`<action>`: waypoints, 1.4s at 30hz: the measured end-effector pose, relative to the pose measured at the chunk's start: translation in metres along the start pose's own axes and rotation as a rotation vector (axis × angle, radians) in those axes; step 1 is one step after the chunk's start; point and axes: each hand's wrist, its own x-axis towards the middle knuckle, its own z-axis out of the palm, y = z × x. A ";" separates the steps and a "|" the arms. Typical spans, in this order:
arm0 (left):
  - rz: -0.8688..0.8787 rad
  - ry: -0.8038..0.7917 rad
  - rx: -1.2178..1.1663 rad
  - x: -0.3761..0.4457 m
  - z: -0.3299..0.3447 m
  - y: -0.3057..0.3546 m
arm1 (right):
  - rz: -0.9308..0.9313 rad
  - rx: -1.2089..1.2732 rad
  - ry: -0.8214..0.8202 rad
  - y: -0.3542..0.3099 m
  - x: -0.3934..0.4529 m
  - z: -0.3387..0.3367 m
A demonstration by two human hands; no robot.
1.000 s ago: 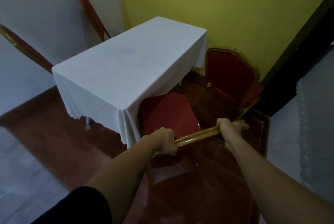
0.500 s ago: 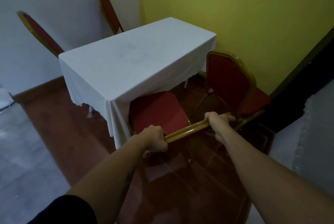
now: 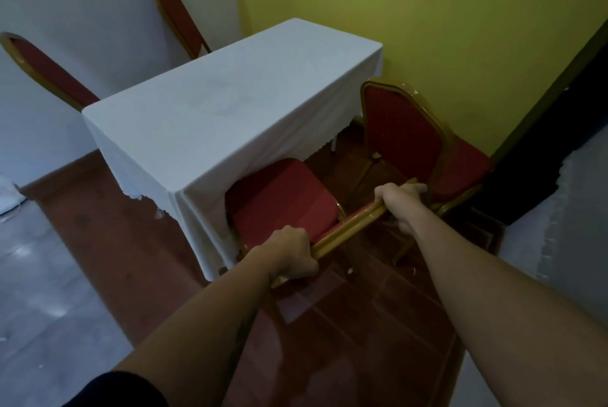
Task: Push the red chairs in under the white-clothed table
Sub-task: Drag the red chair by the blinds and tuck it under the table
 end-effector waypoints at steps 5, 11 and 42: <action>0.008 0.022 0.068 0.018 -0.006 0.013 | 0.011 -0.003 -0.003 -0.014 0.022 -0.005; -0.004 0.030 0.061 0.039 -0.020 0.024 | 0.027 -0.015 -0.022 -0.034 0.050 -0.003; 0.123 -0.223 0.153 0.142 -0.140 0.028 | -0.014 -0.200 -0.112 -0.099 0.146 0.029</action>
